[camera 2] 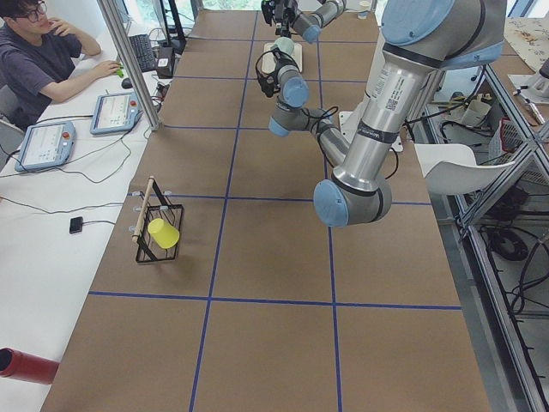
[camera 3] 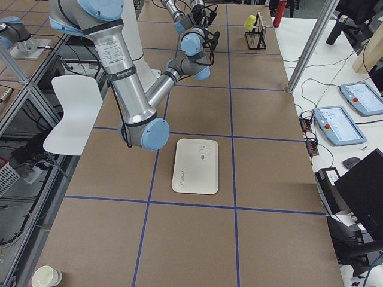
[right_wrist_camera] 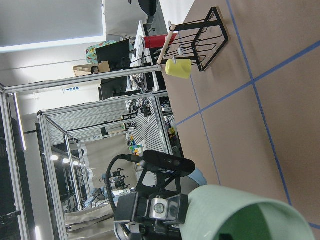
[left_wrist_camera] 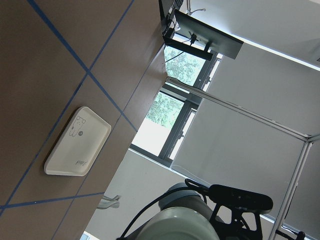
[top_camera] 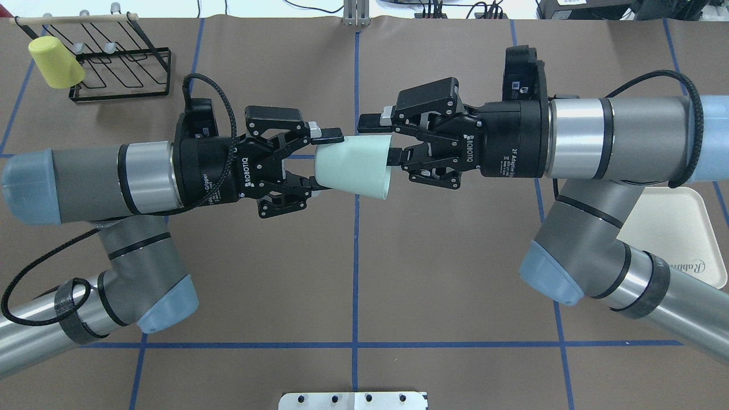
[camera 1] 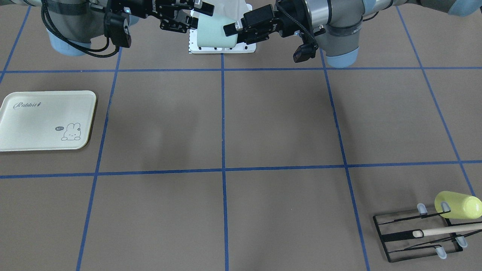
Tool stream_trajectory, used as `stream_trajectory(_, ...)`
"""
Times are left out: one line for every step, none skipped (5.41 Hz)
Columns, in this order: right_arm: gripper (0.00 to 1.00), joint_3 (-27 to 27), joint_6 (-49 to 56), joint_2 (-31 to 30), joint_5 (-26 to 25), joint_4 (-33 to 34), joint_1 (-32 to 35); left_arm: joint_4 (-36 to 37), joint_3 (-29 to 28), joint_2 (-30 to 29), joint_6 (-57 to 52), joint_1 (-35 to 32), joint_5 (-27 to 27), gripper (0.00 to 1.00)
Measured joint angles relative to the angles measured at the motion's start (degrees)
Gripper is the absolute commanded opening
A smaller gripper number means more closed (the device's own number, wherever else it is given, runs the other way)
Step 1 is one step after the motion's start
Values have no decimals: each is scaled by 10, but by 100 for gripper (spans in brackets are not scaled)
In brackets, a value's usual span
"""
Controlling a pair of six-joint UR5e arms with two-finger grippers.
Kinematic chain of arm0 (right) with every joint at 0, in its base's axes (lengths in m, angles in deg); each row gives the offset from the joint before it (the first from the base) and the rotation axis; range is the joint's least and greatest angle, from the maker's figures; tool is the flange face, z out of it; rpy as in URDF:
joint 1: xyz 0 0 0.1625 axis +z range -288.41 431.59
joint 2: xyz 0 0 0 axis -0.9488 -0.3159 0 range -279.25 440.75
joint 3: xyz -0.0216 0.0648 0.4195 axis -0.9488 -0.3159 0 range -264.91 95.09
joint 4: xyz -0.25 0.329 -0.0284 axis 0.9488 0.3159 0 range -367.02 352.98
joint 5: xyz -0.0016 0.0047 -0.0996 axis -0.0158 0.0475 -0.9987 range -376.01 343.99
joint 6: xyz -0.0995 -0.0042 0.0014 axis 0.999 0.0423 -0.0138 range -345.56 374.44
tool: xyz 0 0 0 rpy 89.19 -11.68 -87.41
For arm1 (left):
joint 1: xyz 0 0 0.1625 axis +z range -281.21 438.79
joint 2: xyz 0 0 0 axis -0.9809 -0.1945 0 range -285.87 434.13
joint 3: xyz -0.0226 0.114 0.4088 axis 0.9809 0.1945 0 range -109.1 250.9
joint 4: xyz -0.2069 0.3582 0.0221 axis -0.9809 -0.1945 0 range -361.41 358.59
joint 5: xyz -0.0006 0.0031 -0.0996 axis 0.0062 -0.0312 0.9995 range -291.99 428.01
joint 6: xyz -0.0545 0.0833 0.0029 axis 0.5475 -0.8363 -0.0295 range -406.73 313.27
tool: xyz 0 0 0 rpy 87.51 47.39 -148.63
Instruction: Left arm grabs green cup and hands to right arm on tray
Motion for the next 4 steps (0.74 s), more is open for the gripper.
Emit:
stream_trajectory(37, 0, 5, 0, 0, 5, -2, 0, 1, 0, 0, 0, 0, 0)
stream_trajectory(26, 0, 10, -1, 1, 8, -5, 0, 2, 0, 0, 0, 0, 0)
stream_trajectory(0, 1, 11, -2, 2, 8, -5, 0, 2, 0, 0, 0, 0, 14)
stream_trajectory(0, 4, 12, -4, 3, 8, -5, 0, 3, 0, 1, 0, 0, 99)
